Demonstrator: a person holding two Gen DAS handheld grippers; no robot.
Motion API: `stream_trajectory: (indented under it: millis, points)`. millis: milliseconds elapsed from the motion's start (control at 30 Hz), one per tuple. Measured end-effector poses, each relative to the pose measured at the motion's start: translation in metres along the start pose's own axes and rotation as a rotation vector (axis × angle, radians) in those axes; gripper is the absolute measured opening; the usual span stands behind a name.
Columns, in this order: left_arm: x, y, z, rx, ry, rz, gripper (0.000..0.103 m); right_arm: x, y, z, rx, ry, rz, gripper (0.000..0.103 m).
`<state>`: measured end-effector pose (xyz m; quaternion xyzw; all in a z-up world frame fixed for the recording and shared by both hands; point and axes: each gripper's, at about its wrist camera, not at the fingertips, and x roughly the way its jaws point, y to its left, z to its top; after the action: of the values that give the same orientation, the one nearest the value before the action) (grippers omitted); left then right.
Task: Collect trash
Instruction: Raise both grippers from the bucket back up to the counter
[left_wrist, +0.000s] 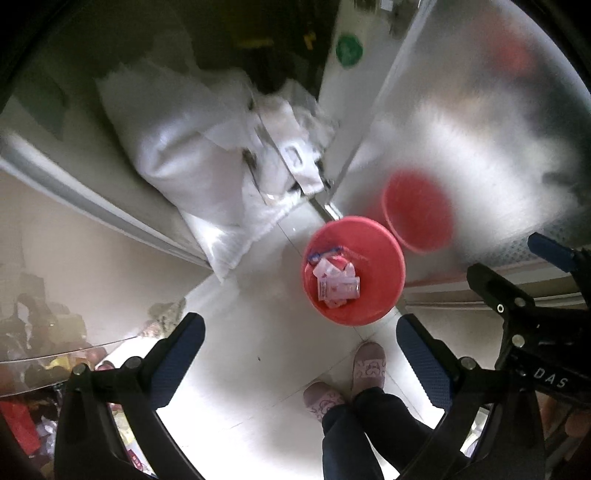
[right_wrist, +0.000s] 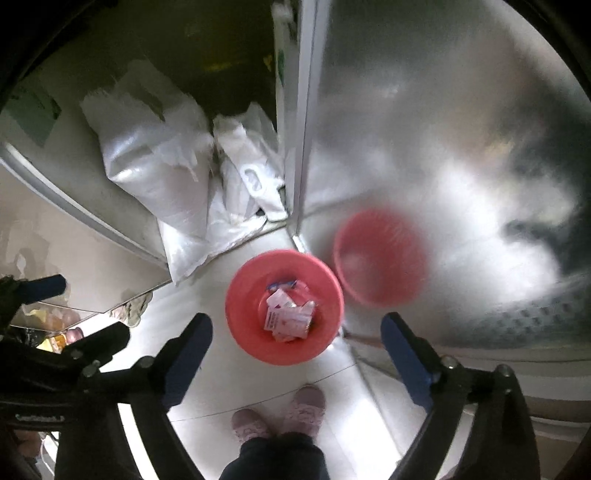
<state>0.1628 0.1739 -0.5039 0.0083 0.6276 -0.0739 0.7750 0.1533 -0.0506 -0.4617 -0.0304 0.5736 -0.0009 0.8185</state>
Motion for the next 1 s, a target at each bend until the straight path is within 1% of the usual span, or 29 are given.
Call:
stream_trajectory:
  millis: [100,133,200,267,300,333,433,567,600,700,733,800,900,1000]
  points:
    - [-0.055,0.001,0.001,-0.013,-0.057,0.009,0.103,-0.040,0.003,0.007,-0.015,-0.039,0.002,0.098]
    - [-0.076,0.000,0.002,-0.016,-0.079,0.015,0.103,-0.061,0.003,0.011,-0.017,-0.055,0.009,0.099]
    - [-0.116,-0.004,0.005,-0.021,-0.119,0.030,0.103,-0.089,0.002,0.016,-0.021,-0.073,0.021,0.099]
    - [-0.155,-0.008,0.008,-0.024,-0.163,0.040,0.103,-0.132,0.001,0.022,-0.024,-0.109,0.027,0.099]
    - [-0.176,-0.010,0.010,-0.026,-0.187,0.049,0.103,-0.146,-0.002,0.022,-0.021,-0.126,0.031,0.099]
    - [-0.203,-0.014,0.011,-0.023,-0.222,0.059,0.103,-0.173,-0.005,0.025,-0.018,-0.155,0.035,0.099]
    - [-0.267,-0.025,0.012,-0.041,-0.314,0.082,0.103,-0.226,-0.013,0.031,-0.026,-0.217,0.032,0.100]
    - [-0.336,-0.033,0.016,-0.077,-0.434,0.108,0.103,-0.305,-0.027,0.042,-0.013,-0.306,0.036,0.100]
    - [-0.354,-0.035,0.016,-0.088,-0.469,0.117,0.103,-0.315,-0.027,0.046,-0.010,-0.320,0.033,0.100]
    - [-0.392,-0.036,0.021,-0.117,-0.551,0.124,0.103,-0.357,-0.033,0.049,-0.005,-0.378,0.028,0.102]
    - [-0.400,-0.039,0.023,-0.113,-0.565,0.119,0.103,-0.372,-0.039,0.048,0.008,-0.395,0.053,0.102]
    - [-0.420,-0.050,0.026,-0.086,-0.597,0.111,0.103,-0.390,-0.043,0.046,0.029,-0.422,0.068,0.102]
    - [-0.440,-0.067,0.026,-0.039,-0.628,0.125,0.103,-0.409,-0.045,0.046,0.055,-0.466,0.036,0.102]
    - [-0.450,-0.083,0.028,-0.005,-0.636,0.113,0.103,-0.420,-0.057,0.044,0.081,-0.490,-0.005,0.102]
